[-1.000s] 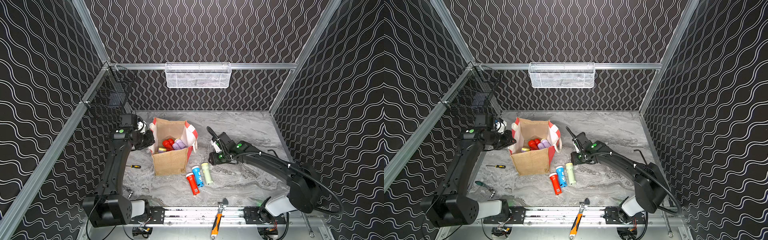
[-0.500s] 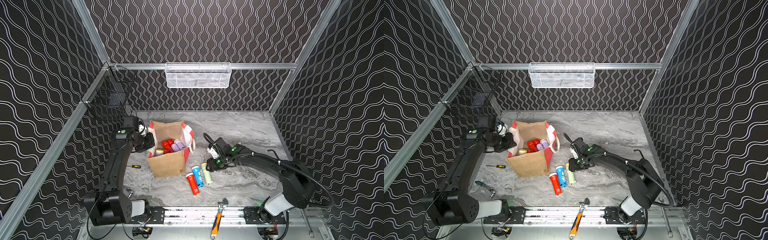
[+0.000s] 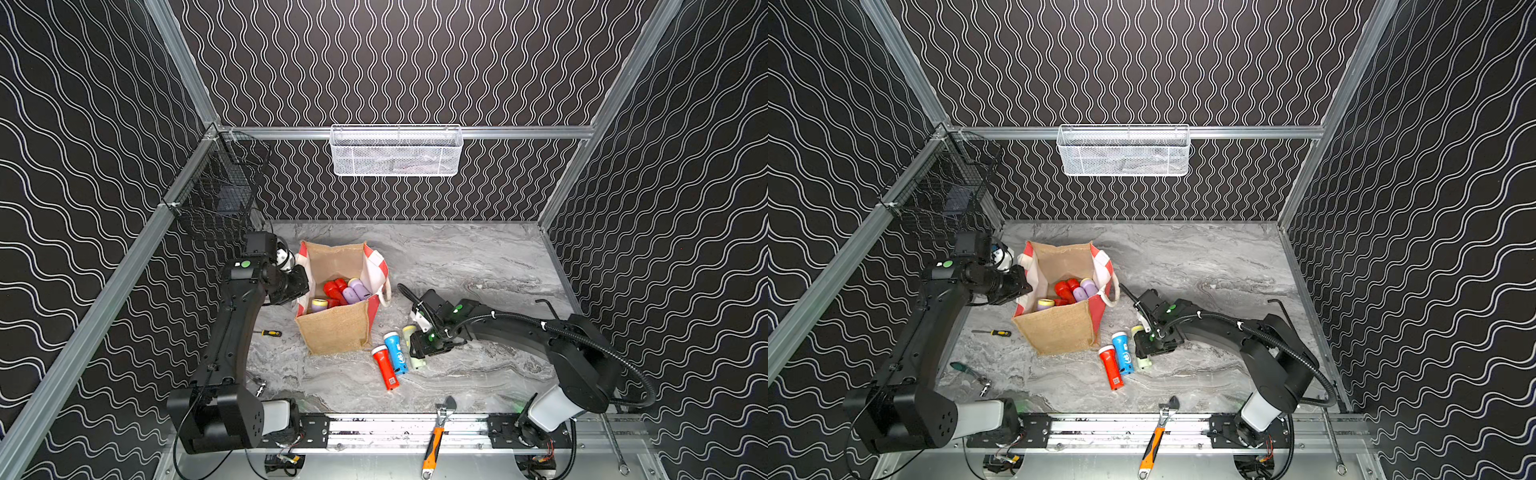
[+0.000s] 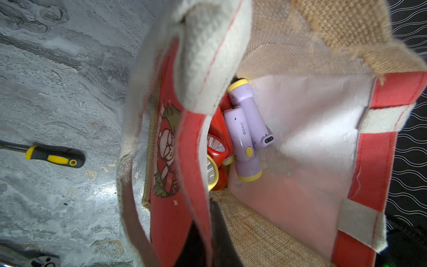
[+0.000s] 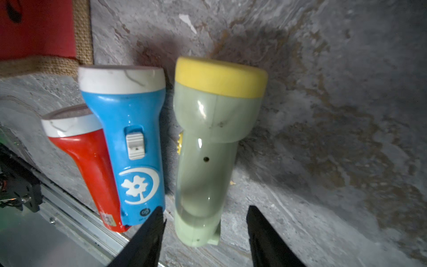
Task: Put the flashlights into the tote bags
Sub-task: Pick up the flashlight from the center of the board.
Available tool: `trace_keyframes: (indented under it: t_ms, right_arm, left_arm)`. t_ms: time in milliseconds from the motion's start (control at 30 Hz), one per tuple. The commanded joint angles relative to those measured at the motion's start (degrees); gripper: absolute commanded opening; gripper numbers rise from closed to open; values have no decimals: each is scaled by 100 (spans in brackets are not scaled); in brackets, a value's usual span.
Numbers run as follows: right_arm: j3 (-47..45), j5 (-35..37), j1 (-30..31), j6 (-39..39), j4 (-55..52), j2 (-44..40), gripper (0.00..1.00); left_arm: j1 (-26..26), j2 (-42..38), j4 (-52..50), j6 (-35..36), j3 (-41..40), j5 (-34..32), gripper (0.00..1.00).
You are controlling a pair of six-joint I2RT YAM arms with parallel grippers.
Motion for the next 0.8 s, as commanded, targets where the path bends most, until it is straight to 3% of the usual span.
trace_keyframes:
  t_ms: [0,533,767]
  right_arm:
    - [-61,307,43,286,73,114,60]
    - [262,1023,210,907,135,686,60]
    - [207,1044,246,831,68,848,53]
  left_arm:
    - [10,-89,77,96,-65,11,8]
    - [10,-338,184,105,-202,144,9]
    - [14,-376,179,157,-280,90,9]
